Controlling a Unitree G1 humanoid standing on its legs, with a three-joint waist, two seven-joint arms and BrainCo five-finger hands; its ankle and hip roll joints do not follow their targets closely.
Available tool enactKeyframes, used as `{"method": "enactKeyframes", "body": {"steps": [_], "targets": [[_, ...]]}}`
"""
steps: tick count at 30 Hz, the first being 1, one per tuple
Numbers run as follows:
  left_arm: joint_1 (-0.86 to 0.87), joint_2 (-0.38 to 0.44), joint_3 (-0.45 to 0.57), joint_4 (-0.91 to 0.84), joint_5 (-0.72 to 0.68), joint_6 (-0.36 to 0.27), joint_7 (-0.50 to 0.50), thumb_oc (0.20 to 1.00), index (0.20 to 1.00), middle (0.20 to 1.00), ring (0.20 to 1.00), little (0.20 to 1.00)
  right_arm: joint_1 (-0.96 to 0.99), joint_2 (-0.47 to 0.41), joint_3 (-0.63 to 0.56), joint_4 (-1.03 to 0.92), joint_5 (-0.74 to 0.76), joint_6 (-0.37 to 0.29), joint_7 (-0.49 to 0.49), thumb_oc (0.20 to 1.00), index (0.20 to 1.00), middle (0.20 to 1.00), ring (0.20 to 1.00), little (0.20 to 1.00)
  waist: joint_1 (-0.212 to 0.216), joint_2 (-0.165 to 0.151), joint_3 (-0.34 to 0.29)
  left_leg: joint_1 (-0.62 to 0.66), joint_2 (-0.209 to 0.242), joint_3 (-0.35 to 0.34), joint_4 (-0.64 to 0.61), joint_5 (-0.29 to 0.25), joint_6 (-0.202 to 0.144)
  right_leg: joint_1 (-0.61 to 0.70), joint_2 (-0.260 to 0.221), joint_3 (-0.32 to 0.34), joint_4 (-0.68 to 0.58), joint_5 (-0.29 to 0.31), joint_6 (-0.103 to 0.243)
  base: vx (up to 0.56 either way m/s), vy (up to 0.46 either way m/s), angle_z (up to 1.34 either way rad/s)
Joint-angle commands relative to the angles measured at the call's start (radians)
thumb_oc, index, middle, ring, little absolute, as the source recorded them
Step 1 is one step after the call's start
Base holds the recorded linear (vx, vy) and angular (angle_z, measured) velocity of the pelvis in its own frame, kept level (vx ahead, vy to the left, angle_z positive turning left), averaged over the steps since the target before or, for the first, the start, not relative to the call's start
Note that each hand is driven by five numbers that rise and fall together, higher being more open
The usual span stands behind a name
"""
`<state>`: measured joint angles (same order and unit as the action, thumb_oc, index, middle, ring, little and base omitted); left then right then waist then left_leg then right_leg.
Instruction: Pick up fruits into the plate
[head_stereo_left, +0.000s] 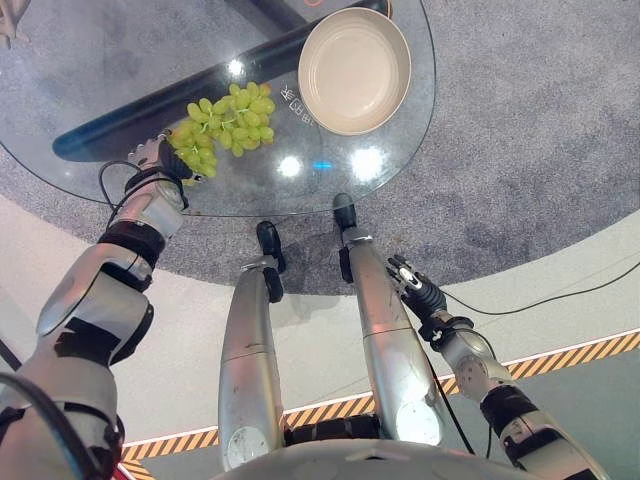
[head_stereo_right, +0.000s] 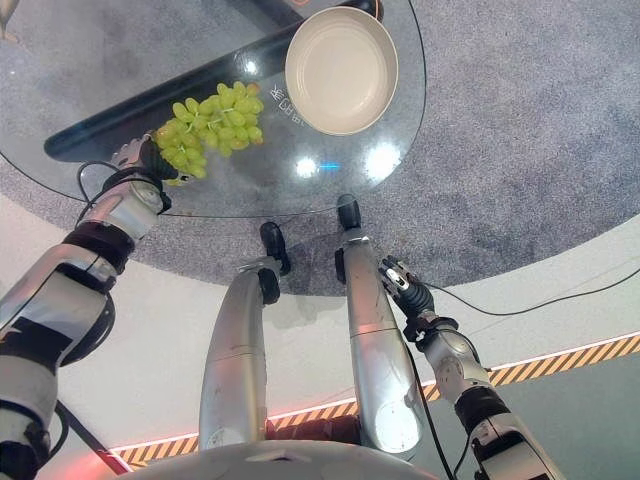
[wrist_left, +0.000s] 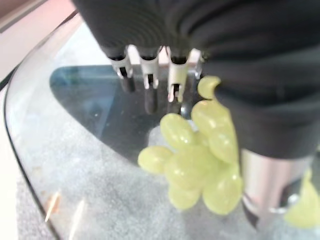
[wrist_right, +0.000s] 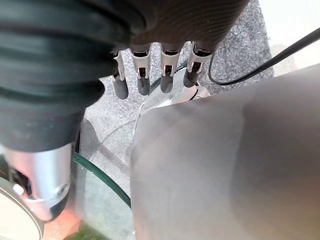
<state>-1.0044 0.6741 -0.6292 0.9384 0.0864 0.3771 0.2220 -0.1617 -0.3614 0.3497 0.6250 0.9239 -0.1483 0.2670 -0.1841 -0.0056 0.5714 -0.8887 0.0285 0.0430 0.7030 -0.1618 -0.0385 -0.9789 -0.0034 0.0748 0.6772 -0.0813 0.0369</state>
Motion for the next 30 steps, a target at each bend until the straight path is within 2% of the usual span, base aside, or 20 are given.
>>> {"method": "enactKeyframes", "body": {"steps": [1, 8, 16, 24, 25, 26, 27, 28, 29, 30], "targets": [[0.064, -0.029, 0.051, -0.063, -0.071, -0.019, 0.007, 1.000, 1.000, 1.000, 1.000, 1.000, 0.112, 0.008, 0.030, -0.086, 0.011, -0.019, -0.002, 1.000, 1.000, 1.000, 1.000, 1.000, 0.001, -0.009, -0.051, 0.027, -0.086, 0.067, -0.079, 0.016, 0.065, 0.034, 0.026, -0.091, -0.026, 0.027, 0.007, 0.00, 0.000, 0.00], [0.094, -0.049, 0.099, -0.166, -0.150, -0.029, 0.055, 1.000, 1.000, 1.000, 1.000, 1.000, 0.130, 0.021, 0.025, -0.106, 0.007, -0.019, -0.014, 1.000, 1.000, 1.000, 1.000, 1.000, 0.007, -0.005, -0.051, 0.030, -0.087, 0.065, -0.079, 0.014, 0.070, 0.038, 0.021, -0.095, -0.026, 0.024, 0.006, 0.01, -0.015, 0.00], [0.106, -0.061, 0.131, -0.243, -0.143, -0.010, 0.157, 1.000, 1.000, 1.000, 1.000, 1.000, 0.148, 0.030, 0.026, -0.120, 0.010, -0.024, -0.020, 1.000, 1.000, 1.000, 1.000, 1.000, 0.010, -0.006, -0.051, 0.030, -0.091, 0.062, -0.073, 0.007, 0.074, 0.040, 0.020, -0.097, -0.022, 0.019, 0.004, 0.00, -0.004, 0.00], [0.057, -0.089, 0.135, -0.219, -0.091, 0.069, 0.272, 1.000, 1.000, 1.000, 1.000, 1.000, 0.146, 0.038, 0.043, -0.123, 0.018, -0.018, -0.034, 1.000, 1.000, 1.000, 1.000, 1.000, 0.004, -0.017, -0.051, 0.027, -0.088, 0.060, -0.058, 0.004, 0.075, 0.038, 0.021, -0.097, -0.009, 0.016, 0.002, 0.02, -0.020, 0.00], [0.061, -0.095, 0.130, -0.210, -0.090, 0.079, 0.280, 1.000, 1.000, 1.000, 1.000, 1.000, 0.157, 0.038, 0.051, -0.122, 0.021, -0.018, -0.037, 1.000, 1.000, 1.000, 1.000, 1.000, 0.005, -0.017, -0.051, 0.049, -0.088, 0.052, -0.039, -0.036, 0.073, 0.059, 0.024, -0.096, 0.013, -0.023, 0.007, 0.09, -0.012, 0.00], [0.051, -0.097, 0.127, -0.200, -0.078, 0.093, 0.285, 1.000, 1.000, 1.000, 1.000, 1.000, 0.156, 0.038, 0.054, -0.121, 0.025, -0.018, -0.039, 1.000, 1.000, 1.000, 1.000, 1.000, 0.003, -0.019, -0.051, 0.047, -0.088, 0.053, -0.034, -0.037, 0.072, 0.057, 0.024, -0.095, 0.015, -0.023, 0.007, 0.00, 0.000, 0.00], [0.029, -0.095, 0.123, -0.187, -0.066, 0.110, 0.299, 1.000, 1.000, 1.000, 1.000, 1.000, 0.142, 0.036, 0.053, -0.121, 0.027, -0.017, -0.039, 1.000, 1.000, 1.000, 1.000, 1.000, -0.001, -0.022, -0.051, 0.021, -0.086, 0.061, -0.047, 0.001, 0.073, 0.032, 0.023, -0.095, -0.002, 0.015, 0.002, -0.06, -0.044, -0.04], [0.020, -0.097, 0.121, -0.175, -0.051, 0.127, 0.303, 1.000, 1.000, 1.000, 1.000, 1.000, 0.142, 0.037, 0.055, -0.118, 0.028, -0.019, -0.038, 1.000, 1.000, 1.000, 1.000, 1.000, -0.004, -0.024, -0.051, 0.021, -0.086, 0.061, -0.047, 0.001, 0.073, 0.033, 0.024, -0.094, -0.003, 0.016, 0.001, 0.00, 0.000, 0.00], [0.025, -0.099, 0.115, -0.168, -0.043, 0.135, 0.300, 1.000, 1.000, 1.000, 1.000, 1.000, 0.153, 0.036, 0.060, -0.116, 0.032, -0.020, -0.037, 1.000, 1.000, 1.000, 1.000, 1.000, -0.002, -0.023, -0.051, 0.042, -0.086, 0.054, -0.029, -0.038, 0.071, 0.052, 0.026, -0.093, 0.018, -0.022, 0.007, 0.08, -0.008, -0.03], [0.012, -0.098, 0.105, -0.151, -0.025, 0.153, 0.296, 1.000, 1.000, 1.000, 1.000, 1.000, 0.149, 0.034, 0.063, -0.113, 0.037, -0.021, -0.036, 1.000, 1.000, 1.000, 1.000, 1.000, -0.006, -0.025, -0.051, 0.039, -0.086, 0.055, -0.026, -0.039, 0.070, 0.050, 0.027, -0.092, 0.017, -0.021, 0.006, 0.08, -0.005, -0.03]]}}
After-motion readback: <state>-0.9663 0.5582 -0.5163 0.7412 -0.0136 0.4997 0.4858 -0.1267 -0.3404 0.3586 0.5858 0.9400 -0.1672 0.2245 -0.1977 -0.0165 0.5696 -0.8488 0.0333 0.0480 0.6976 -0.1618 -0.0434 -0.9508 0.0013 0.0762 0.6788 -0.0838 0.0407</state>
